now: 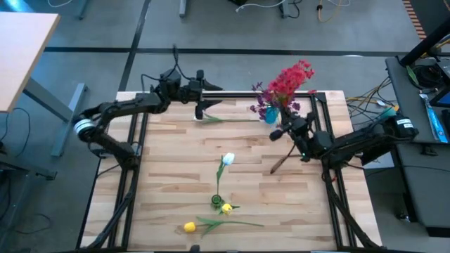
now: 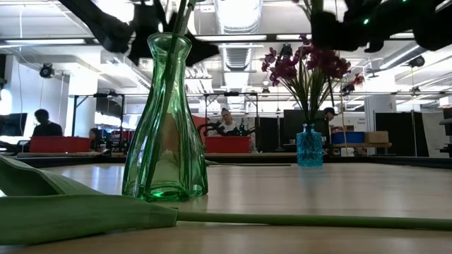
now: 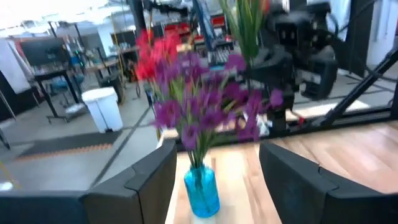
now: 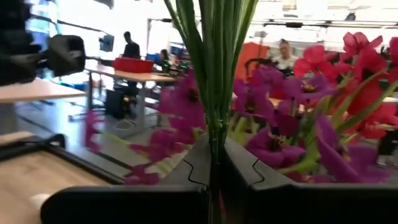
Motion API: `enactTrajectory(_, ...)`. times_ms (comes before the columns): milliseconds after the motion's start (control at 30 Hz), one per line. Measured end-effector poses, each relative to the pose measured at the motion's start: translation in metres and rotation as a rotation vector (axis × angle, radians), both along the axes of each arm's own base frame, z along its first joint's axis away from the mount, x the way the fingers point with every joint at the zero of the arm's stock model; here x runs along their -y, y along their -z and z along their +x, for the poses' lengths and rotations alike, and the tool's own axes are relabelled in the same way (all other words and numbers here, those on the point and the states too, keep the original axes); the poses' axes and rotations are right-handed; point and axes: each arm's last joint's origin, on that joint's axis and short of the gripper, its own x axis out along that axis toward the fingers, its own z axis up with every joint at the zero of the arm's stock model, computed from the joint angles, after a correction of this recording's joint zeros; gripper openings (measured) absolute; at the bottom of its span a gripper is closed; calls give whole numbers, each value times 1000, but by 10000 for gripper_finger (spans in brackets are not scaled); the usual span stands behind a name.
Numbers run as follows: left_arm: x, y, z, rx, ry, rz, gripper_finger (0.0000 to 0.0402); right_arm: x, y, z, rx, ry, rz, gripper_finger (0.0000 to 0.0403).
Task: Sort flowers into vase by color
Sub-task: Put the red flowers into the blue vase
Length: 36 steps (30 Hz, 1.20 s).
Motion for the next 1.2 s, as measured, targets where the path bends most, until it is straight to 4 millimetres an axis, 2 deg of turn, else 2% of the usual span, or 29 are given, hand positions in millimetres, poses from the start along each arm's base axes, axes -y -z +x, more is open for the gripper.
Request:
enactTrajectory(167,19,-30,-17,36,11,24,210,-21,-7,-6,43,-98,14,12)
enactTrajectory(300,32,-42,-24,45,30,-3,210,-34,-6,-10,56,-158,37,12)
enactTrajectory(467,43,-45,-23,39,63,-54,210,-48,22,-7,-43,-256,155,12)
enactTrajectory(567,48,-47,-22,46,81,-57,210,-50,41,-5,-138,-365,331,12)
enactTrajectory(700,51,-47,-21,48,91,-58,209,-48,51,-4,-253,-347,545,12)
enactTrajectory(833,52,-48,-20,52,98,-54,209,-51,47,3,-326,-348,560,12)
enactTrajectory(1000,55,-48,-18,51,110,-57,209,-54,28,14,-357,-374,484,12)
enactTrajectory(1200,60,-47,-16,49,128,-46,209,-54,21,14,-366,-353,427,12)
